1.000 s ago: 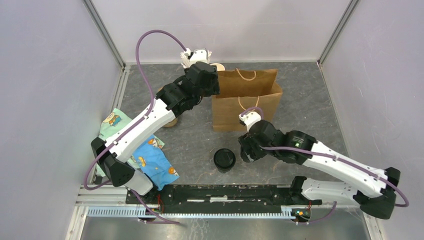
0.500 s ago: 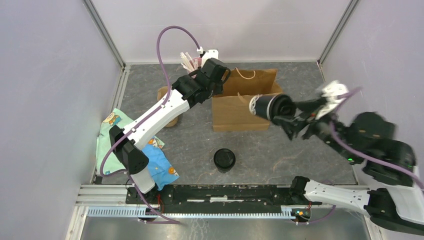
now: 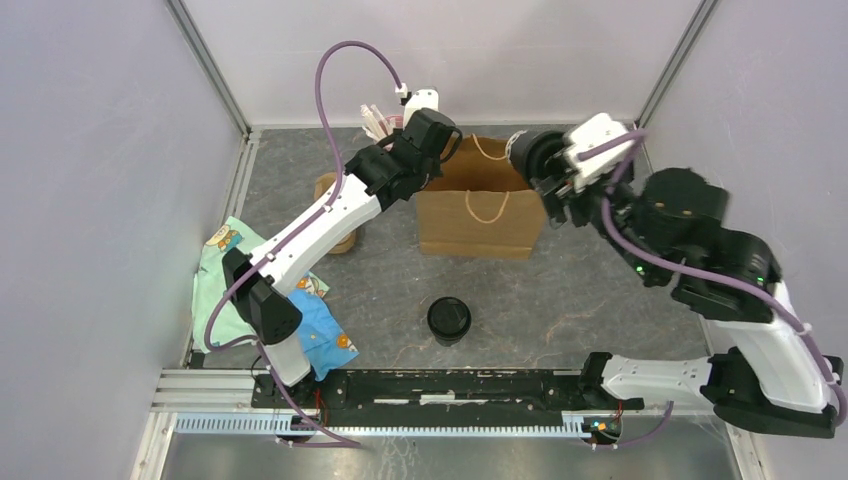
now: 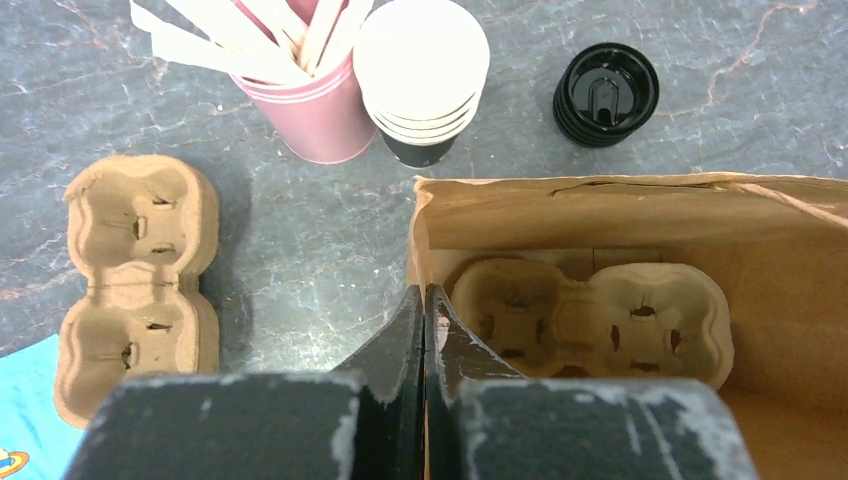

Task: Pack the takeout coffee
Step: Place the coffee cup on the cup tray.

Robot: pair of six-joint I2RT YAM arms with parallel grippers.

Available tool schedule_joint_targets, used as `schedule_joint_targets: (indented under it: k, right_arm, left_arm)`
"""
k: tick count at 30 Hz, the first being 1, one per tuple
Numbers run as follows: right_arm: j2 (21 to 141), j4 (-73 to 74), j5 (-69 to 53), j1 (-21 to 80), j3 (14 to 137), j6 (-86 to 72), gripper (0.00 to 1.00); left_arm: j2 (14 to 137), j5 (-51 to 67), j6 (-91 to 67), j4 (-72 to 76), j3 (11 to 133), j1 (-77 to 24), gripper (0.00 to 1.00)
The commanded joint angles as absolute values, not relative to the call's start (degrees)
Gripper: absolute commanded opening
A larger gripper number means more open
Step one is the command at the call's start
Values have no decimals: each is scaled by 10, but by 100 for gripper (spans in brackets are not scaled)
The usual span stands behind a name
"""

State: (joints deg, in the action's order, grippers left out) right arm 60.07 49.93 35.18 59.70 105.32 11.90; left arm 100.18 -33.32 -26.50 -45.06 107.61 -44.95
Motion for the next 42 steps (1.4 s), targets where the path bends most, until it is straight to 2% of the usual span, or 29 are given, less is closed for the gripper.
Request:
schedule_joint_targets:
  k: [1,5,12,19,32,42]
  right_arm:
    - [592,506,288,596,1021,225,0]
    - [596,531,205,596,985,265,0]
    - [591,477,144,596,933,315,0]
    - [617,464,101,596,920,372,0]
    - [700,484,94,596,928,435,0]
    - [734,523,73,596,907,420,0]
  left_arm:
    - [954,-379,-203,-365,1039,-446,2]
    - [881,-388,-172,-254,929,-446,2]
    - [771,-362,-128,-86,775,-446,2]
    - [724,-332,-117,-8,699,-446,2]
    - [633,-307,-108,168,509,-446,2]
    - [612,-300,-157,179,478,-446,2]
